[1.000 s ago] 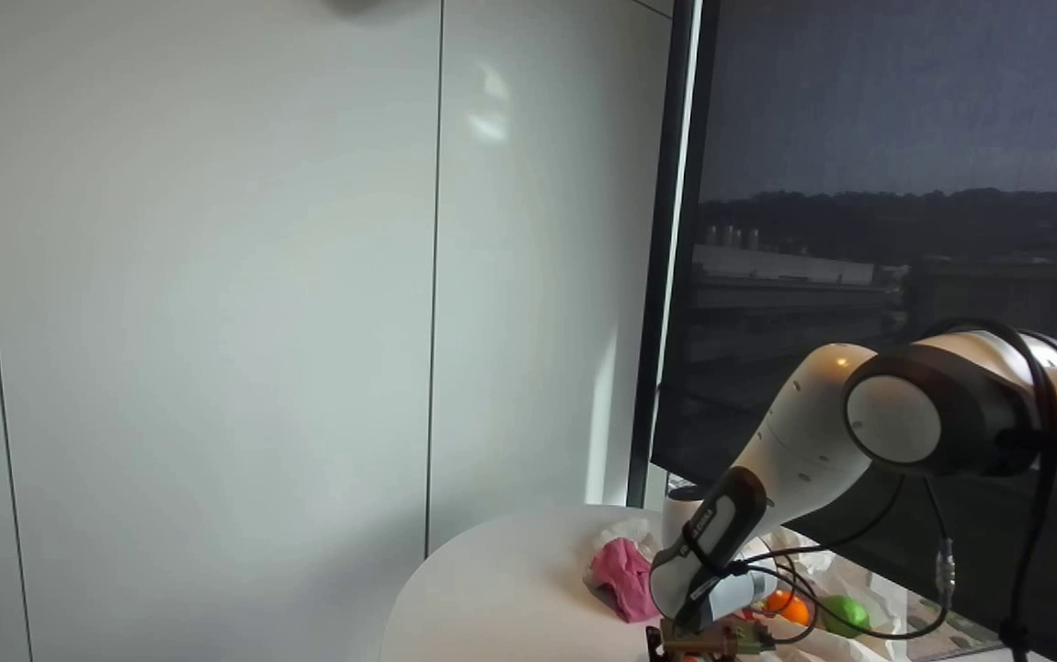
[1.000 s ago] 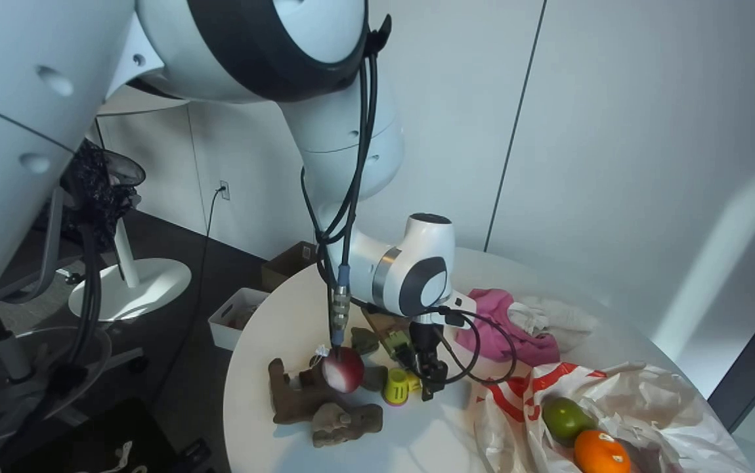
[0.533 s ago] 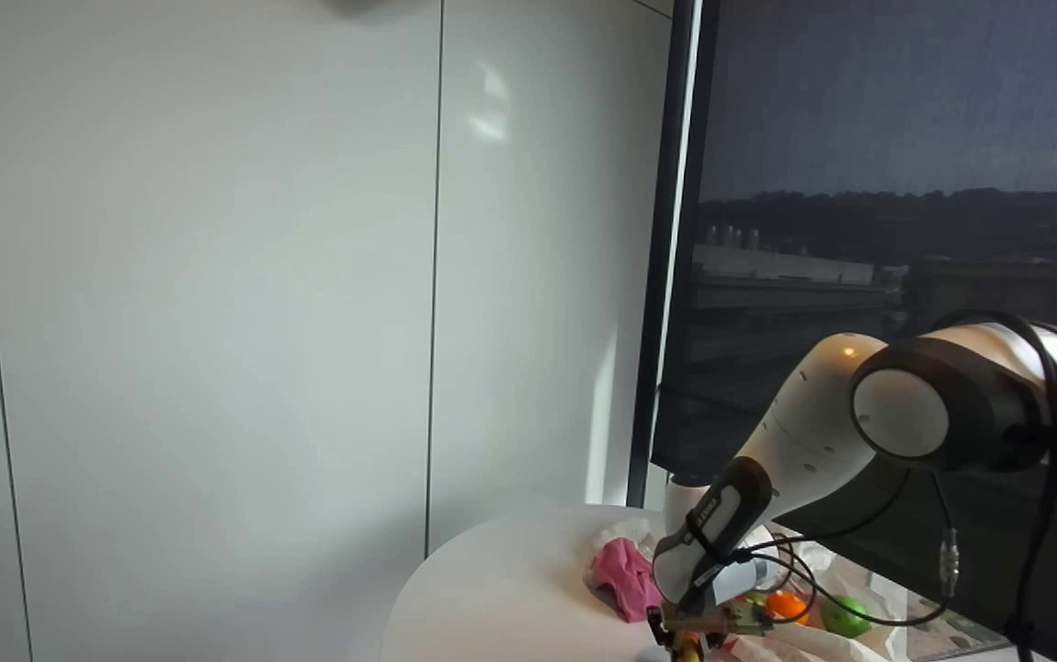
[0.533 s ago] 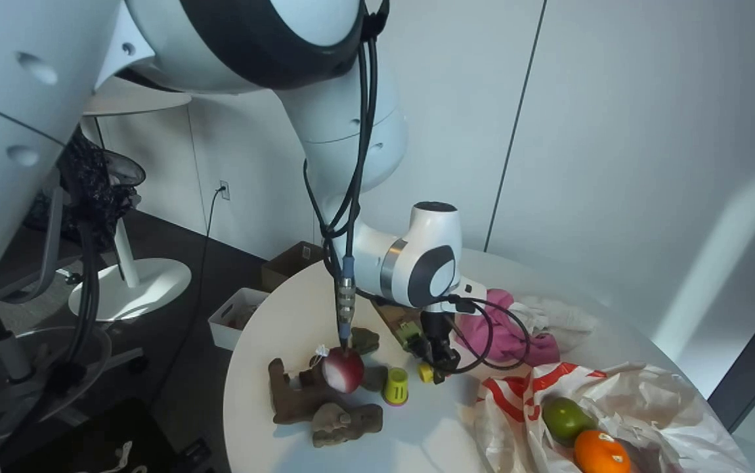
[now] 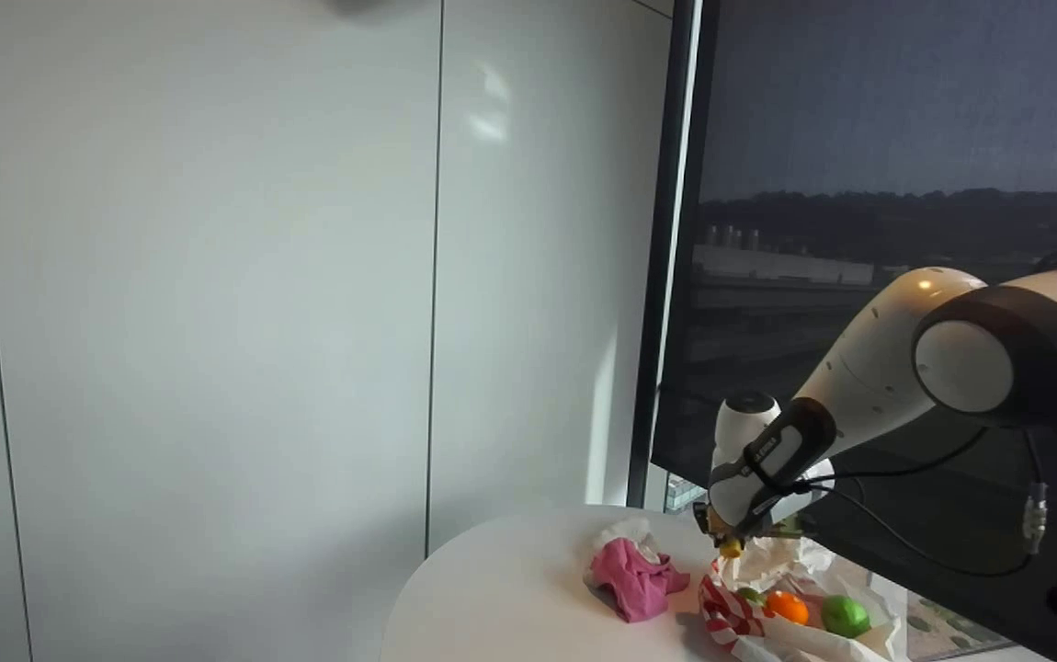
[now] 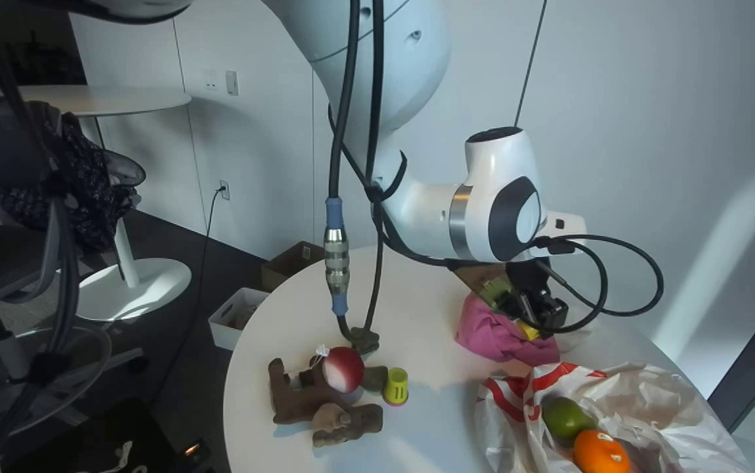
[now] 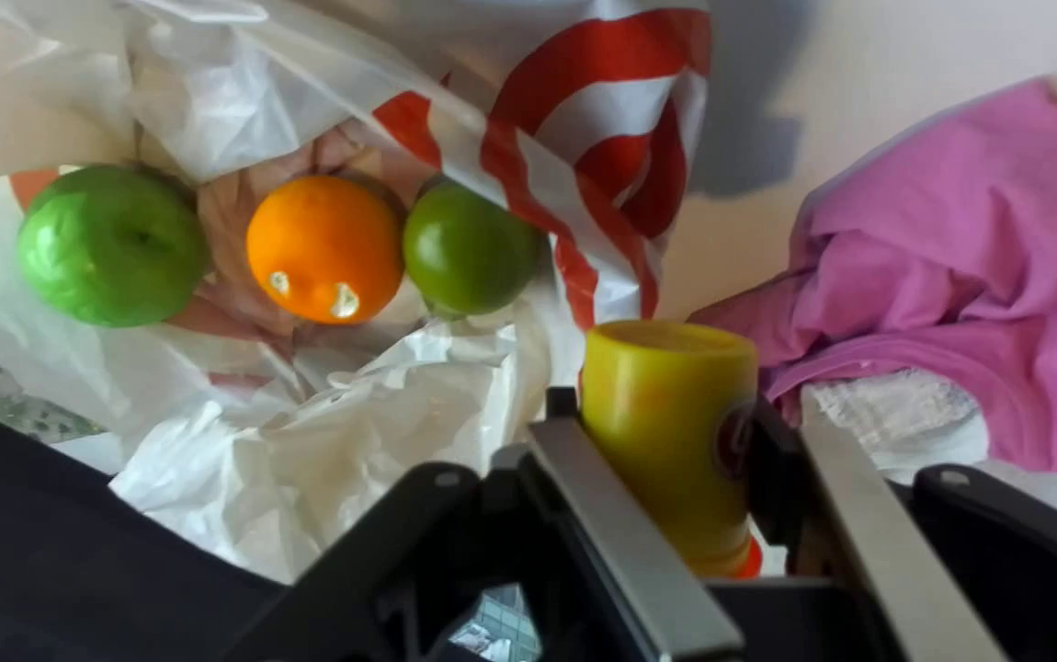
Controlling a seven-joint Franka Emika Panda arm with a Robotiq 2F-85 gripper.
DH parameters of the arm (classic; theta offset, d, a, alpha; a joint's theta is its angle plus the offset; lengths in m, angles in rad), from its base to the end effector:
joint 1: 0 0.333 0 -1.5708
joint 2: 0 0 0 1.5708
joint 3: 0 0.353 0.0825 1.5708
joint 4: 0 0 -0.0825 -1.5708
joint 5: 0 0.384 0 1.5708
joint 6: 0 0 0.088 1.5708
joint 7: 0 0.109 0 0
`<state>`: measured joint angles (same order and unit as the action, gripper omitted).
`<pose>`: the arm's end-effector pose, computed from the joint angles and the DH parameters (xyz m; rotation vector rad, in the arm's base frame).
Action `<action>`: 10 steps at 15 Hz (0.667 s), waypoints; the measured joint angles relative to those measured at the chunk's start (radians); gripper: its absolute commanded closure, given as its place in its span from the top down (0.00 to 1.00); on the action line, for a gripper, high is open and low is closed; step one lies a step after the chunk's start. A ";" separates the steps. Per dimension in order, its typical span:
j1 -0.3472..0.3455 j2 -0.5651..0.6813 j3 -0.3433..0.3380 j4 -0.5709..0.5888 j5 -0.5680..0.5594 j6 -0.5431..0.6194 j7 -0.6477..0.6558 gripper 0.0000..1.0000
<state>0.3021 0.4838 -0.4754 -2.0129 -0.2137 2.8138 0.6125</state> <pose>0.6481 -0.0780 0.3020 2.7667 -0.7178 0.5922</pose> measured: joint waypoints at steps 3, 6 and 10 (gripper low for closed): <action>-0.045 -0.017 -0.084 -0.001 -0.029 0.000 0.020 0.19; -0.129 0.021 -0.083 -0.005 -0.029 0.013 0.016 0.19; -0.200 0.138 -0.063 0.009 -0.027 0.087 0.005 0.19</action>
<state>0.1023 0.6221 -0.5388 -2.0039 -0.2406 2.9008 0.6174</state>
